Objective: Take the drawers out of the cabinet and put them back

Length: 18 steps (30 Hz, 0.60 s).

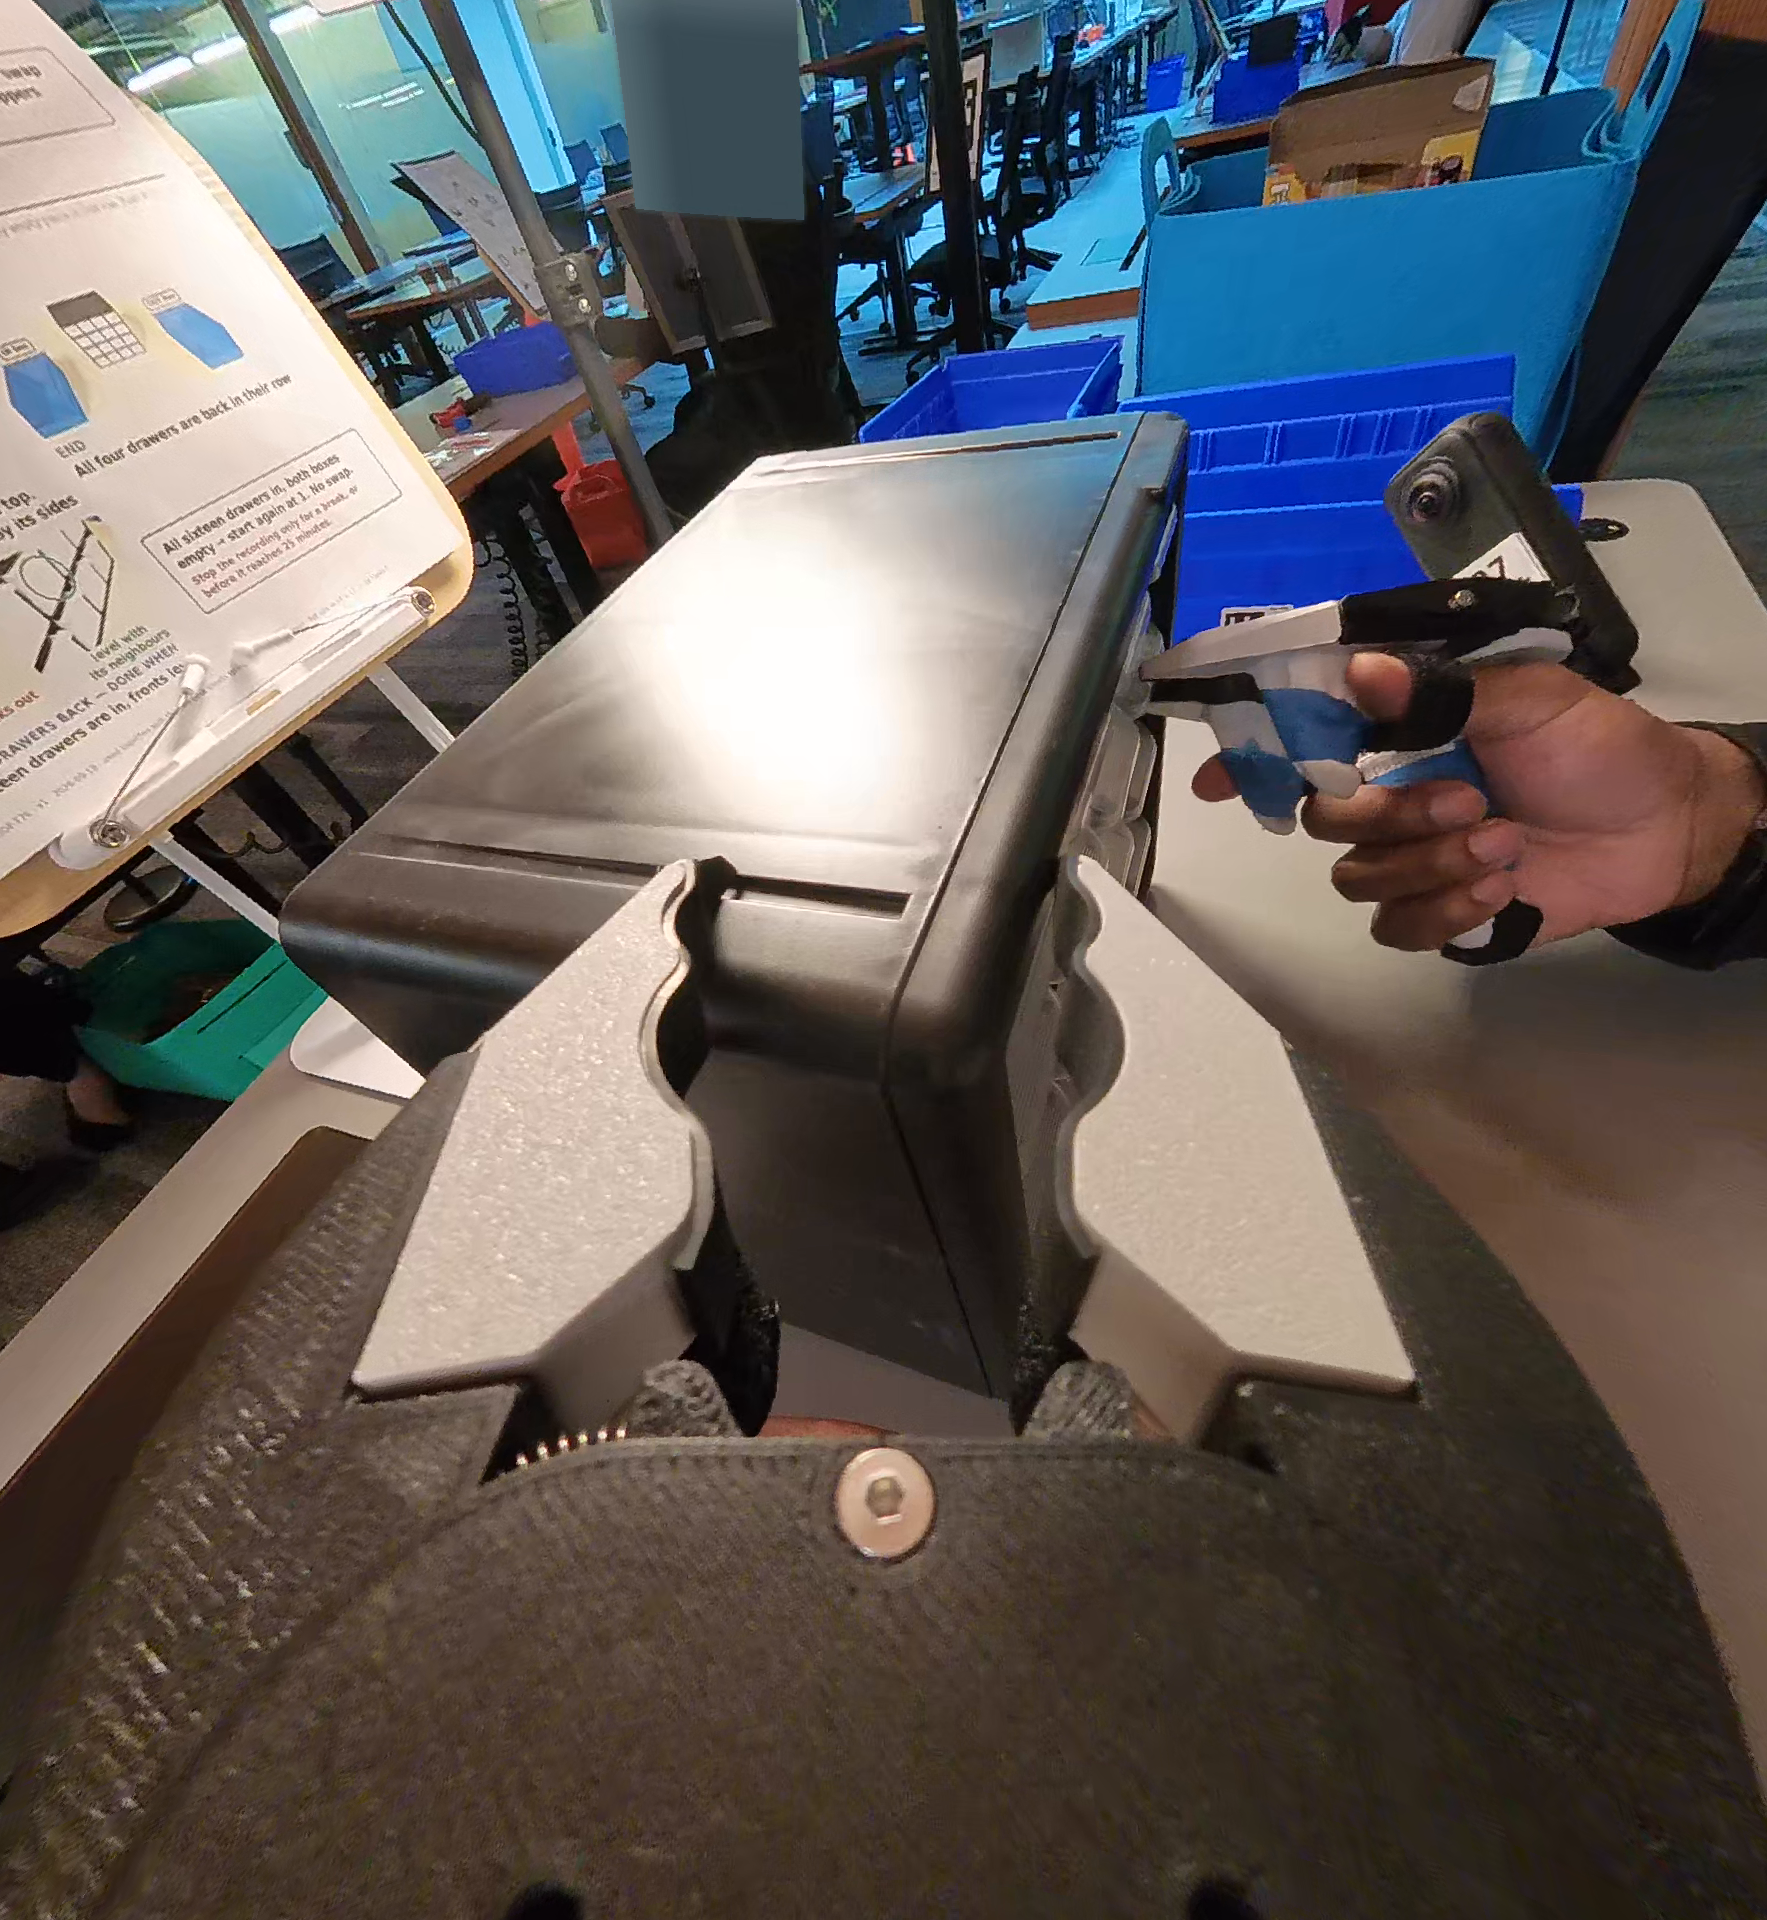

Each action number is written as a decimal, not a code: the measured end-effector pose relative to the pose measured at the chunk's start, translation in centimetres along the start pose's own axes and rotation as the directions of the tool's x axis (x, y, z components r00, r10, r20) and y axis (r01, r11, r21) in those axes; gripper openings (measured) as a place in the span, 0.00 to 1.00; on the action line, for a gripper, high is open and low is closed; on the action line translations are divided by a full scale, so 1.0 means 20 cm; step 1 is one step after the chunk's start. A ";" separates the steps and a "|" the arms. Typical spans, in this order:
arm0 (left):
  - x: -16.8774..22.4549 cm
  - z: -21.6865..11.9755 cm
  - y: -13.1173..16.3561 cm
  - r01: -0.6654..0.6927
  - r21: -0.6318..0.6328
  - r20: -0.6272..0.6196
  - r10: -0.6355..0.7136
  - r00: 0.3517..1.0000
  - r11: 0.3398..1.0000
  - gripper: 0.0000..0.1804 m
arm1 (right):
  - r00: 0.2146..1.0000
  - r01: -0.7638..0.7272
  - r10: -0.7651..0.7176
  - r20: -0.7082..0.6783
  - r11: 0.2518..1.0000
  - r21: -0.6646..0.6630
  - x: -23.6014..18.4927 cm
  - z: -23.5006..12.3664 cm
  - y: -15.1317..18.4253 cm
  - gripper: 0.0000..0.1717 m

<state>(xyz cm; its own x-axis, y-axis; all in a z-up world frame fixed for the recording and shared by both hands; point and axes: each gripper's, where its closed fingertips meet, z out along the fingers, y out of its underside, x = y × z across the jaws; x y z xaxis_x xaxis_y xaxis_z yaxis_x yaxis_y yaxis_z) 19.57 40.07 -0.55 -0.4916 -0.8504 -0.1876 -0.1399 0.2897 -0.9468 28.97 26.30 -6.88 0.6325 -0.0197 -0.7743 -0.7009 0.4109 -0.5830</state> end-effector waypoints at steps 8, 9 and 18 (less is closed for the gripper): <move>0.00 0.00 0.00 -0.004 -0.001 0.003 0.004 1.000 1.000 0.37 | 0.996 -0.055 0.054 0.069 0.998 0.018 -0.07 -0.11 0.04 0.05; 0.00 0.00 0.00 -0.005 0.000 0.003 0.005 1.000 1.000 0.37 | 0.995 -0.062 0.060 0.081 0.998 0.019 -0.09 -0.13 0.05 0.05; -0.01 0.00 0.00 -0.004 0.011 -0.002 0.004 1.000 1.000 0.37 | 0.981 -0.115 0.107 0.163 0.992 0.043 -0.26 -0.41 0.10 0.04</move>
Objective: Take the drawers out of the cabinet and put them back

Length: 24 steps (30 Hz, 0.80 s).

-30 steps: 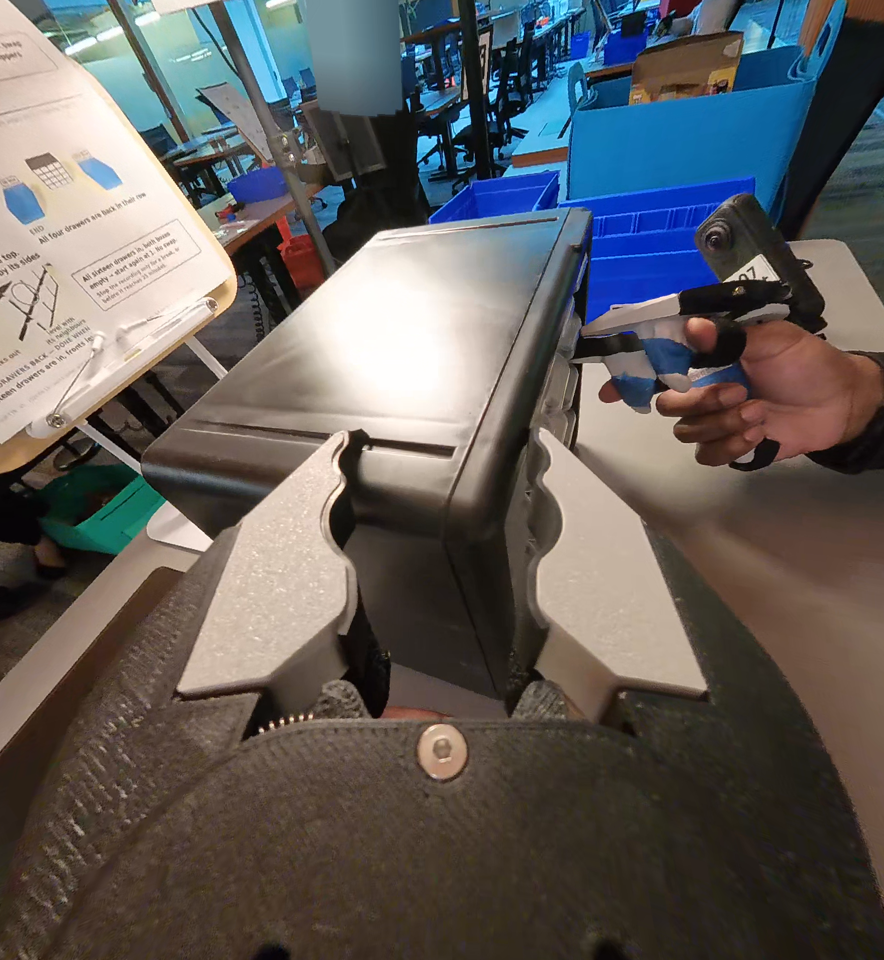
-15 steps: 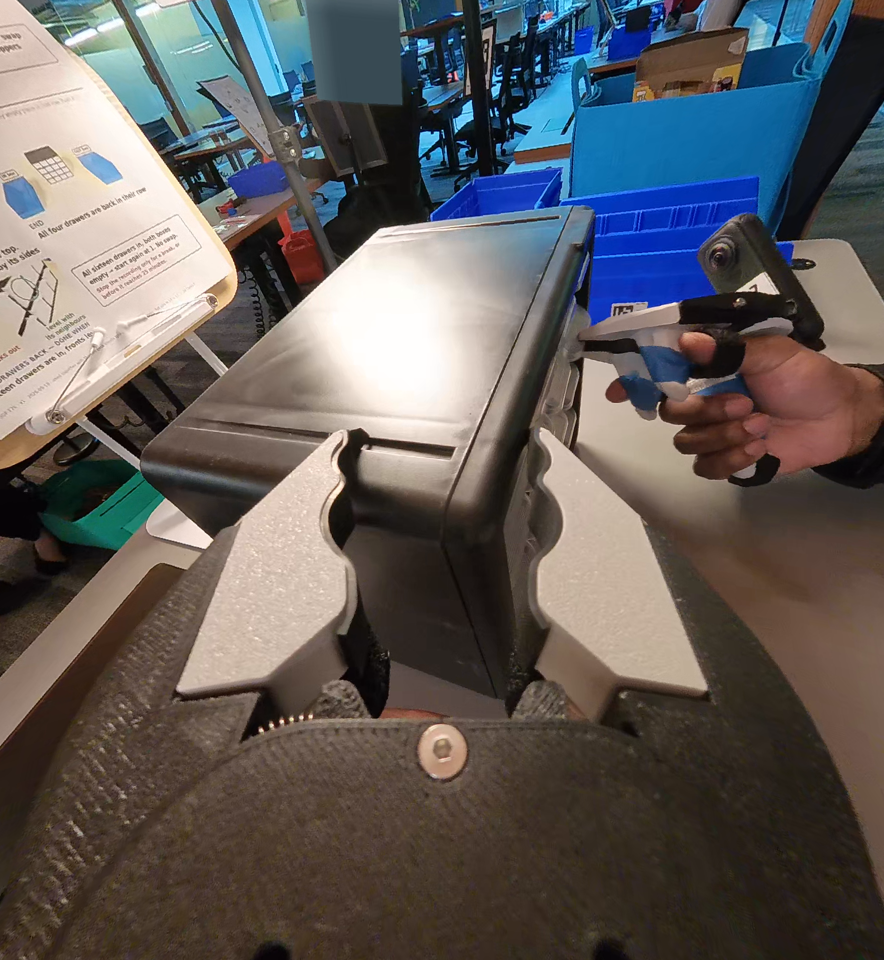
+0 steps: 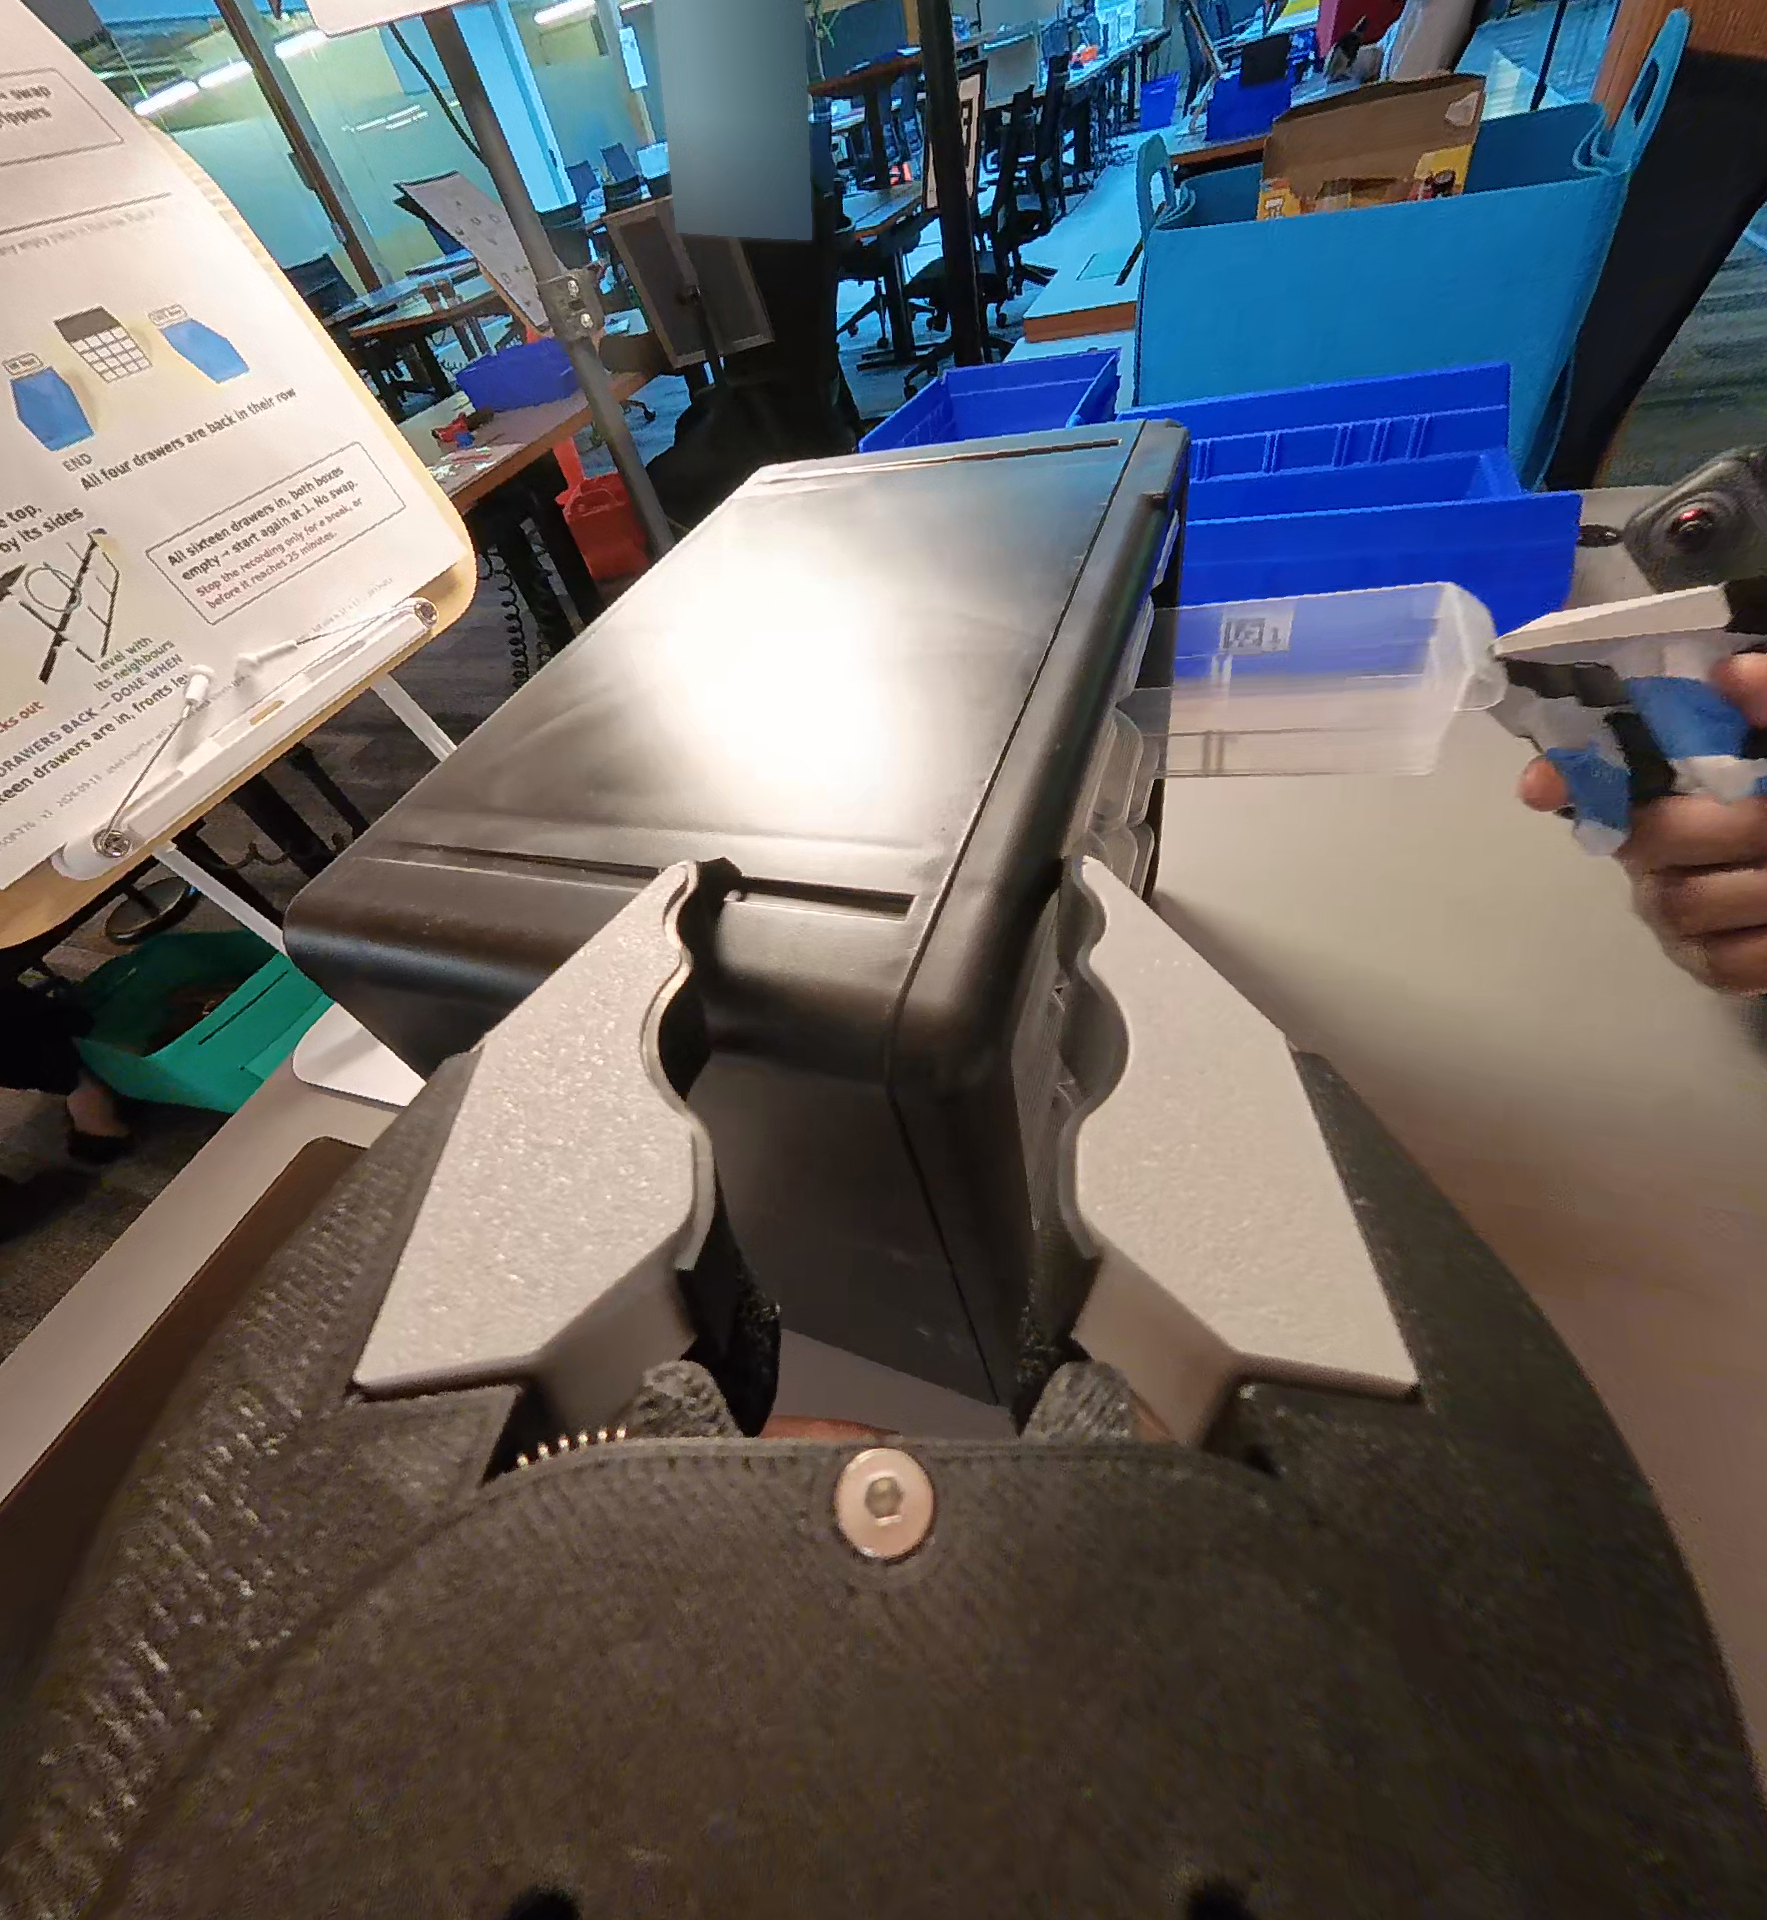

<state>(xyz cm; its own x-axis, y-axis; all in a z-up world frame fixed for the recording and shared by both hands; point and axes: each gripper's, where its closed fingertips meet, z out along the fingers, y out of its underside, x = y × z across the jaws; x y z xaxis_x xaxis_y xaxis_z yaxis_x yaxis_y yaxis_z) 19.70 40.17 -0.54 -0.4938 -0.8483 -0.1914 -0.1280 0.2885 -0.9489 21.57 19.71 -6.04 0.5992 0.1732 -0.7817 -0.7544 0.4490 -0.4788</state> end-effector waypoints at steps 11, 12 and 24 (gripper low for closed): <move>0.00 0.00 0.00 0.003 0.007 0.002 -0.003 1.000 1.000 0.37 | 0.999 -0.029 0.030 0.026 0.999 -0.028 -0.06 -0.04 0.05 0.03; 0.00 0.00 0.00 0.003 0.008 0.002 -0.003 1.000 1.000 0.37 | 0.999 -0.028 0.029 0.025 0.999 -0.042 -0.05 -0.05 0.07 0.03; 0.00 0.01 0.00 0.004 0.017 0.001 -0.004 1.000 1.000 0.38 | 0.994 0.023 -0.025 0.104 1.000 0.017 -0.18 -0.11 0.04 0.02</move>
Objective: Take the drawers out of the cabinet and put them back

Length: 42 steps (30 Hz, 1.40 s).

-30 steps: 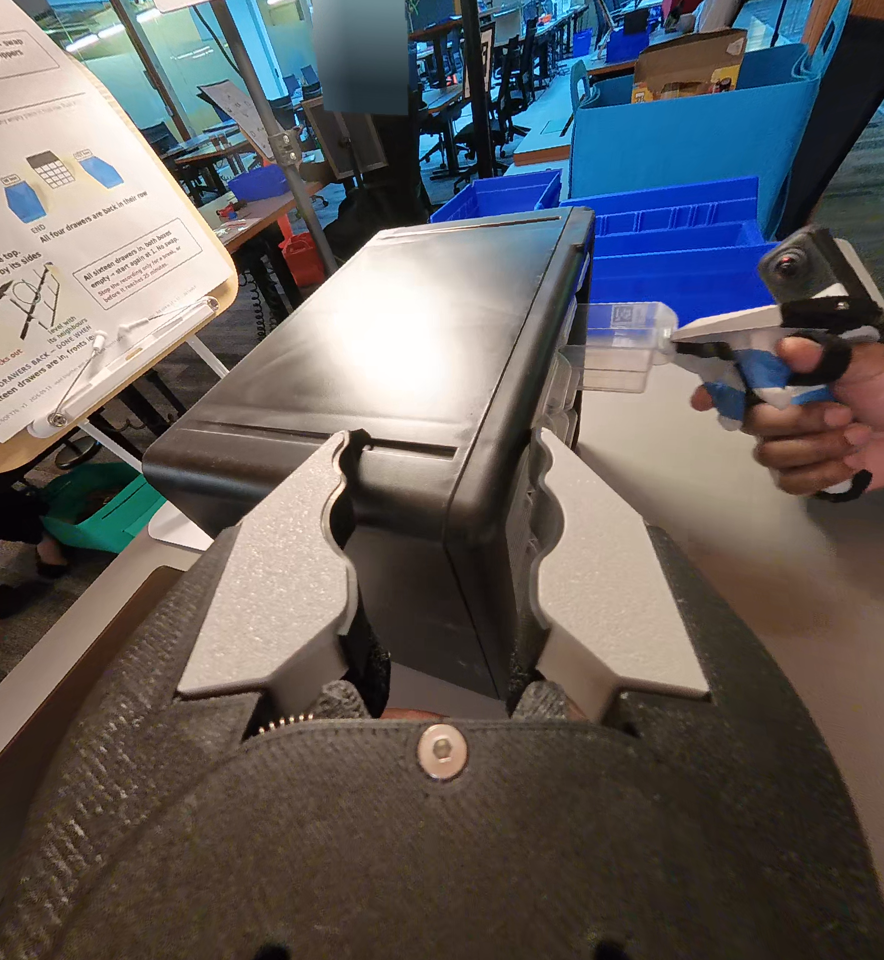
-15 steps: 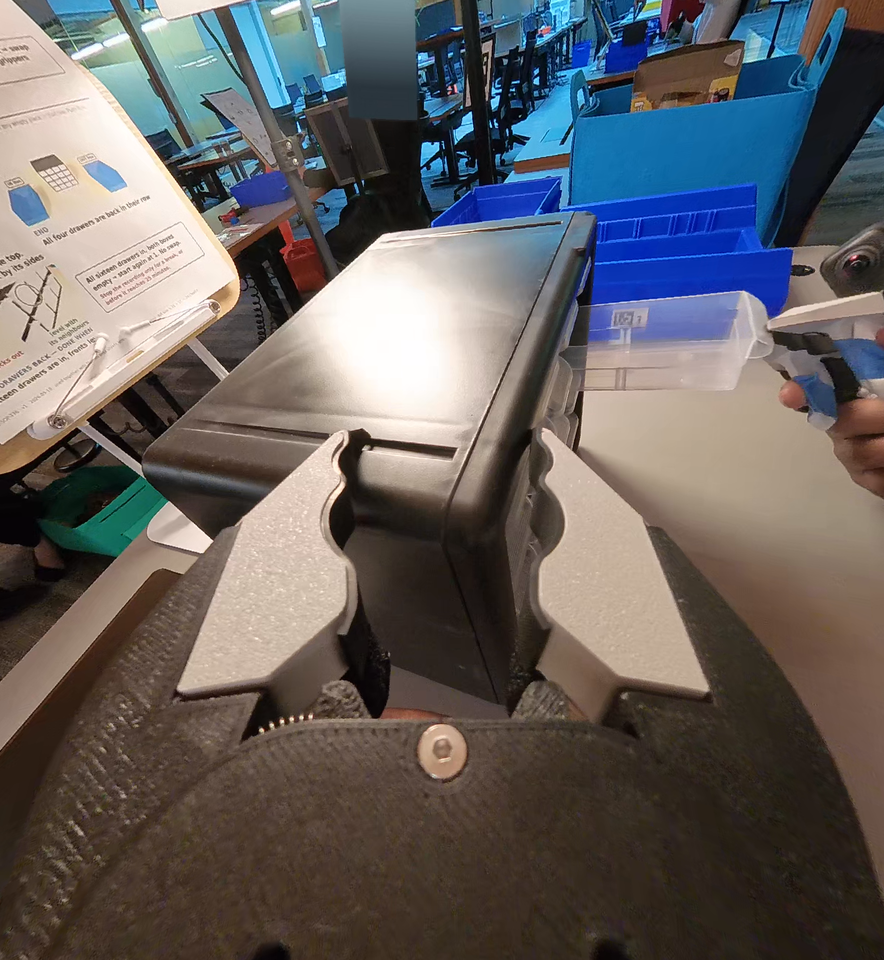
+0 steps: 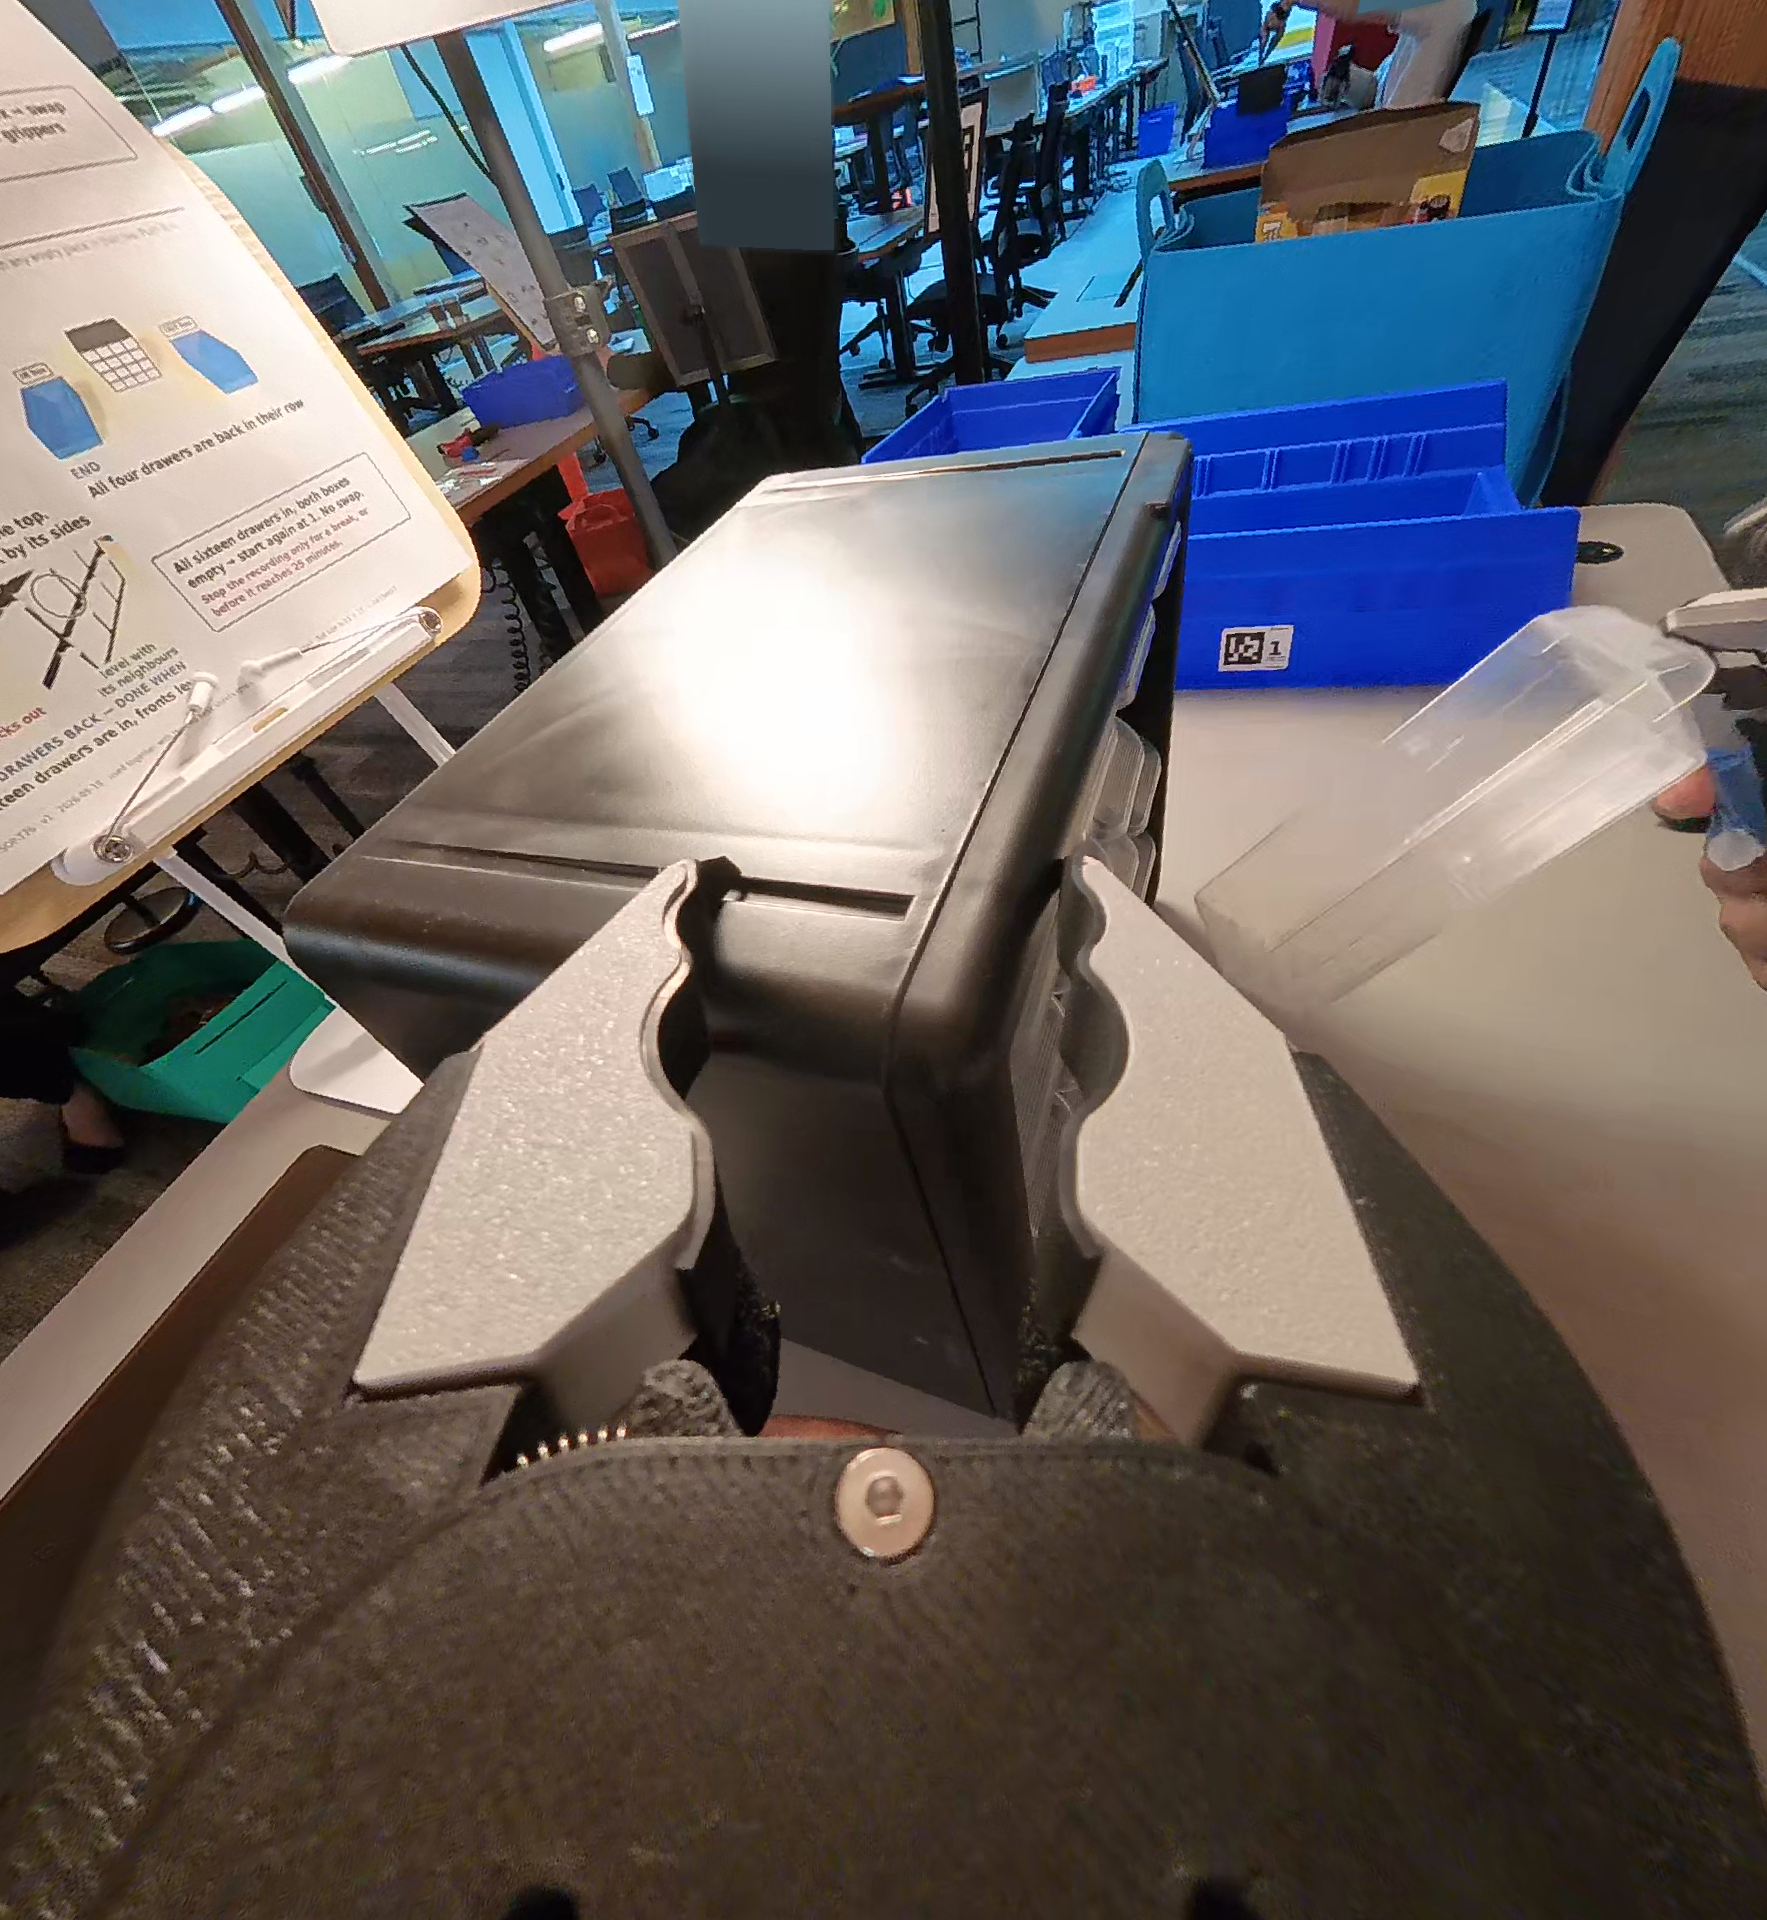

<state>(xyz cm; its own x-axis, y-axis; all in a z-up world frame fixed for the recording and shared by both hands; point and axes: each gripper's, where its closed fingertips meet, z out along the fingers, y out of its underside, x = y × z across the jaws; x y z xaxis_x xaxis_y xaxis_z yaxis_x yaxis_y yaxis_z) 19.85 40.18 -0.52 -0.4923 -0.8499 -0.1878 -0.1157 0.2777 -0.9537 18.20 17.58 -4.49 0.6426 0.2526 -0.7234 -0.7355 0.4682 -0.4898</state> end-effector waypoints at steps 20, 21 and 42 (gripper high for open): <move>0.00 0.01 0.00 -0.004 0.001 0.008 0.004 1.000 1.000 0.38 | 0.871 -0.110 -0.140 -0.471 0.879 -0.465 0.28 -0.36 0.37 0.26; 0.00 0.01 0.00 -0.004 0.002 0.008 0.004 1.000 1.000 0.38 | 0.881 -0.104 -0.169 -0.441 0.841 -0.531 0.26 -0.37 0.41 0.26; 0.00 0.01 0.00 -0.007 0.013 0.004 0.007 1.000 1.000 0.38 | 0.431 0.644 -0.685 0.588 -0.223 -0.732 0.40 -0.35 0.29 0.31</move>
<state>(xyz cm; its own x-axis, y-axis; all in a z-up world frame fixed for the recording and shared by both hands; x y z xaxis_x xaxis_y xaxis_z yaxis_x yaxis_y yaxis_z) 19.98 40.10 -0.50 -0.4898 -0.8498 -0.1949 -0.1013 0.2775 -0.9554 17.64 16.40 -16.55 0.9069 0.2860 0.3095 0.4203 -0.5616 -0.7127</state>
